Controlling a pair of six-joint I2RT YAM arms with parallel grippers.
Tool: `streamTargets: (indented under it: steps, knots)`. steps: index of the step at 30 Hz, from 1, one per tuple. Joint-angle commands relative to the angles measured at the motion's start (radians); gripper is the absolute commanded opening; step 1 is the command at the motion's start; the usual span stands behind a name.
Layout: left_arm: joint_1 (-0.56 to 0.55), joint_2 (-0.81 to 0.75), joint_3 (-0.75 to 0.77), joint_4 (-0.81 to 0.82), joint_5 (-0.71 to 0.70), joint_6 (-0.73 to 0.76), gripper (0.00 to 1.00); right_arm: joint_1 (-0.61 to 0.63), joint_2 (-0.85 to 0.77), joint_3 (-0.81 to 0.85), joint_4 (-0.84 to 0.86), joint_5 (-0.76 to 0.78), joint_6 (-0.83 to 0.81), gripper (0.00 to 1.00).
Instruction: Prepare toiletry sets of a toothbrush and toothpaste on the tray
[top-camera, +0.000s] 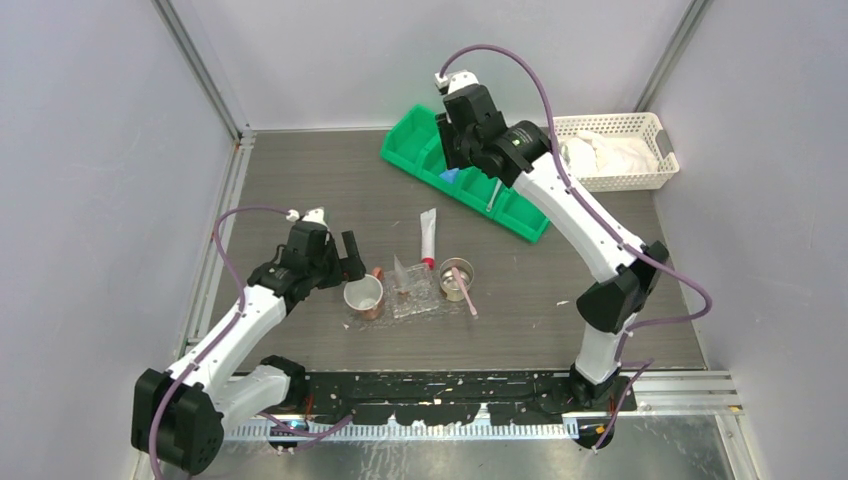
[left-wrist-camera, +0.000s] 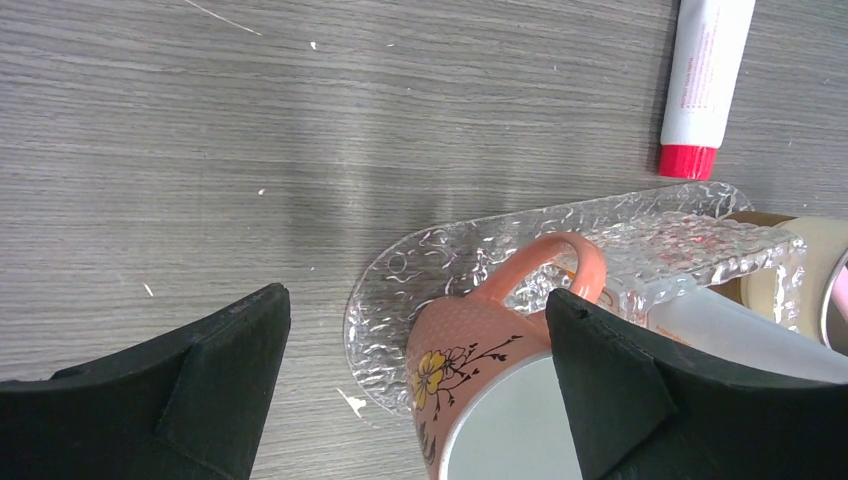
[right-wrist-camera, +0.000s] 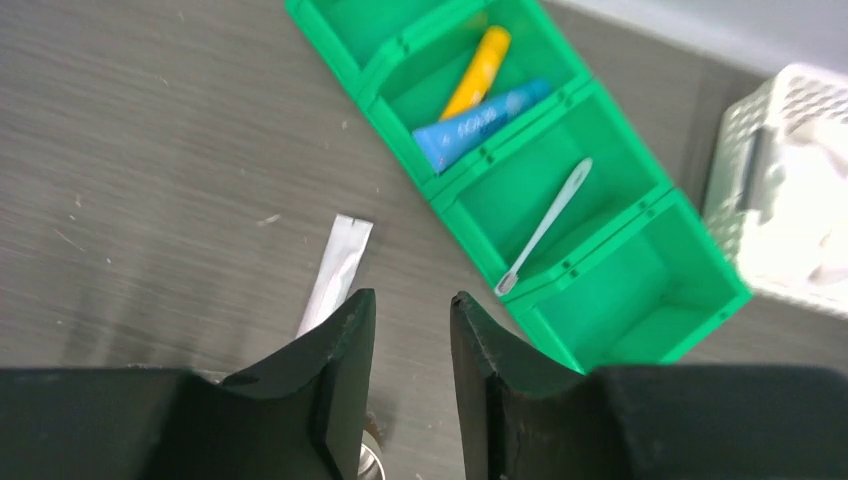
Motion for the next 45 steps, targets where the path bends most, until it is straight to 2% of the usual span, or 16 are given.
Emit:
streamTargets:
  steps: [1, 8, 13, 19, 29, 45]
  knots:
    - [0.002, -0.019, -0.01, 0.004, 0.01, -0.01, 1.0, -0.081, 0.101, -0.052, -0.035, -0.164, 0.099, 0.4]
    - [0.003, 0.0, -0.013, 0.022, 0.014, -0.009, 1.0, -0.181, 0.314, 0.017, -0.048, -0.426, 0.187, 0.42]
    - [0.003, 0.01, -0.01, 0.025, 0.016, -0.008, 1.0, -0.244, 0.324, -0.126, 0.123, -0.59, 0.251, 0.42]
    - [0.003, 0.021, -0.012, 0.037, 0.019, -0.009, 1.0, -0.271, 0.364, -0.161, 0.16, -0.737, 0.249, 0.43]
    - [0.003, 0.037, -0.015, 0.046, 0.021, -0.013, 1.0, -0.274, 0.449, -0.169, 0.204, -0.816, 0.265, 0.47]
    - [0.002, 0.063, -0.011, 0.062, 0.025, -0.012, 1.0, -0.295, 0.498, -0.24, 0.323, -0.834, 0.301, 0.5]
